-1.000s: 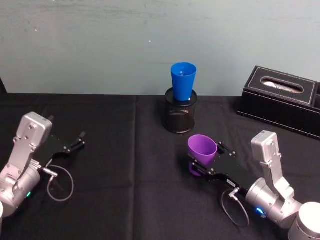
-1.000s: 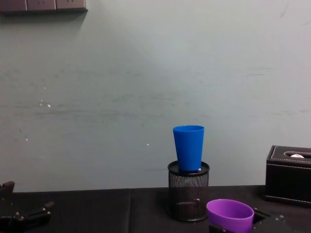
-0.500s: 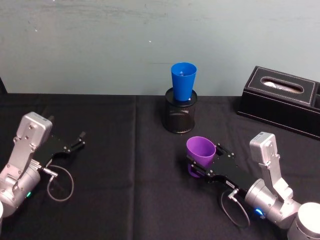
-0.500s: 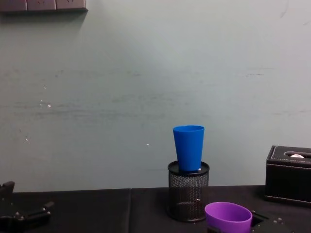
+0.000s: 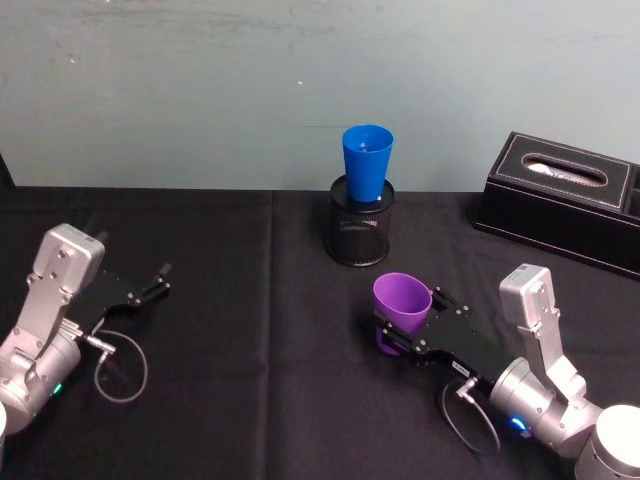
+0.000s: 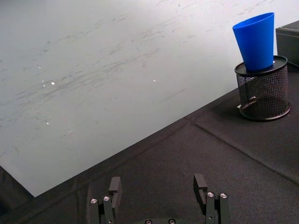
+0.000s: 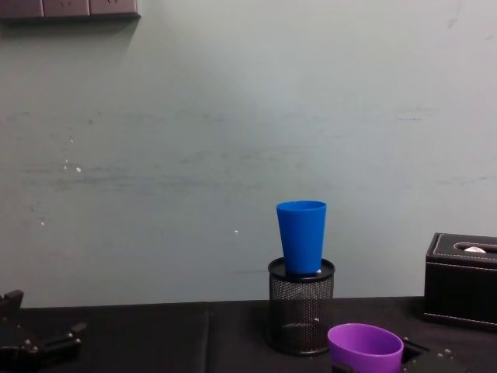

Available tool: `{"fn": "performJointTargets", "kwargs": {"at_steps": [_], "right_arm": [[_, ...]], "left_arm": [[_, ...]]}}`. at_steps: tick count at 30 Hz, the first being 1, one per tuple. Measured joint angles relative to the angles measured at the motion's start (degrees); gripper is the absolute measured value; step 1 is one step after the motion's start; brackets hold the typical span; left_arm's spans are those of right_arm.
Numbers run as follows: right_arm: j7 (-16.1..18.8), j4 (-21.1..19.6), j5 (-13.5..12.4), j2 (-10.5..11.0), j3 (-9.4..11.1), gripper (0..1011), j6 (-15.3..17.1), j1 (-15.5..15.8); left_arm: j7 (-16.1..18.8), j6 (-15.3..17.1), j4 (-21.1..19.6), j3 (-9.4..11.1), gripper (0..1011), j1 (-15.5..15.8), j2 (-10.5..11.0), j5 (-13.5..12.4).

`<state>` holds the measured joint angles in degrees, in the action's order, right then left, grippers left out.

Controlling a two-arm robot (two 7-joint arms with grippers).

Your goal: Pick up one cup with a gripper and tap it against the other cup.

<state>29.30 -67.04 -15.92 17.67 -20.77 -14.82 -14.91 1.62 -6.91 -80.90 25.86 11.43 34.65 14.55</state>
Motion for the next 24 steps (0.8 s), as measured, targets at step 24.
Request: {"fn": "performJointTargets", "kwargs": {"at_steps": [24], "right_arm": [[-0.11, -0.06, 0.0, 0.0, 0.05, 739, 0.0, 0.02]], "left_arm": [[0.0, 0.0, 0.0, 0.0, 1011, 0.0, 0.0, 0.0]]}}
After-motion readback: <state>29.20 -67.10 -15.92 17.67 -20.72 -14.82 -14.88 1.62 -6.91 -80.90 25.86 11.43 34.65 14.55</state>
